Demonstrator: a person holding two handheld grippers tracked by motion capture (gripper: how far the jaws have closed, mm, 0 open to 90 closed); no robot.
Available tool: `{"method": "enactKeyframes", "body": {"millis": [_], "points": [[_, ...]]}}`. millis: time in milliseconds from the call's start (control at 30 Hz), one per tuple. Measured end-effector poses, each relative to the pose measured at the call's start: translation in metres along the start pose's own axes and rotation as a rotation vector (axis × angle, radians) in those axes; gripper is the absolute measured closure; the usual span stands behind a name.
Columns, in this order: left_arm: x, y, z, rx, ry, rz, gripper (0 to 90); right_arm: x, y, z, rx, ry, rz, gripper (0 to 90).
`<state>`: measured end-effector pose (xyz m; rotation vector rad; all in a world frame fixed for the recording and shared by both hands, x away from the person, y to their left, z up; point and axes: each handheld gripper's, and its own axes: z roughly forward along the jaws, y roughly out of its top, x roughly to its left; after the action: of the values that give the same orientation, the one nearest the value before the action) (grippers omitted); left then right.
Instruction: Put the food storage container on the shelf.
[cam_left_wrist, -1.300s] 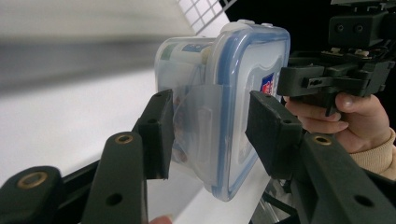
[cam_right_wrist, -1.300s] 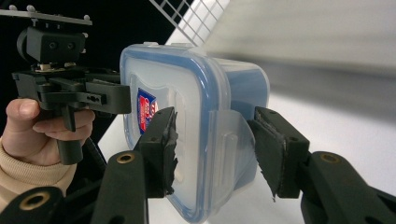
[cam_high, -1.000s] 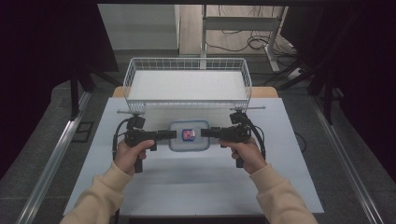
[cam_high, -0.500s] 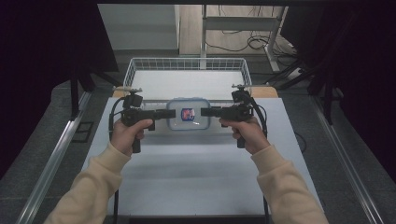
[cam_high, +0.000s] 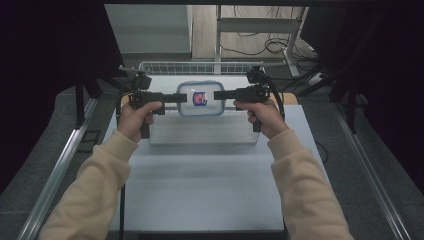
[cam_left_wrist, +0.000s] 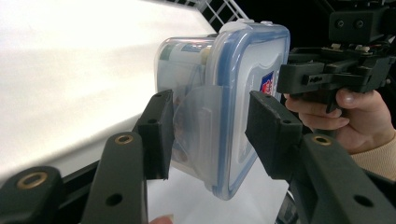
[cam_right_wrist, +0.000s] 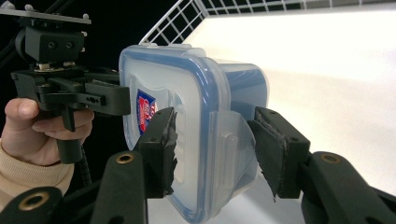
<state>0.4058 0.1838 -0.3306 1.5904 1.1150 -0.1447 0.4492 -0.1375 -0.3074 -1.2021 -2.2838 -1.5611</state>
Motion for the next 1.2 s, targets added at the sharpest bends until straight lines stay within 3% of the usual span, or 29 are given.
{"method": "enactKeyframes", "body": {"millis": [233, 433, 700, 933, 1067, 1200], "points": [[0.01, 0.03, 0.005, 0.002, 0.007, 0.001, 52.7, -0.011, 0.022, 0.007, -0.013, 0.009, 0.012, 50.4], [0.023, 0.045, 0.013, 0.011, 0.001, -0.023, 52.6, -0.021, 0.037, 0.014, -0.009, -0.003, 0.038, 50.4], [0.032, 0.048, 0.019, 0.017, -0.009, -0.037, 52.5, -0.03, 0.043, 0.018, 0.004, -0.011, 0.052, 50.5], [0.038, 0.046, 0.029, 0.047, 0.025, -0.056, 51.1, -0.038, 0.043, 0.025, 0.027, -0.023, 0.079, 50.1], [0.042, 0.048, 0.031, 0.036, 0.022, -0.074, 51.2, -0.046, 0.043, 0.029, 0.036, -0.019, 0.115, 49.6], [0.054, 0.05, 0.035, 0.036, -0.011, -0.149, 51.6, -0.053, 0.045, 0.033, 0.031, -0.019, 0.193, 48.8]]}}
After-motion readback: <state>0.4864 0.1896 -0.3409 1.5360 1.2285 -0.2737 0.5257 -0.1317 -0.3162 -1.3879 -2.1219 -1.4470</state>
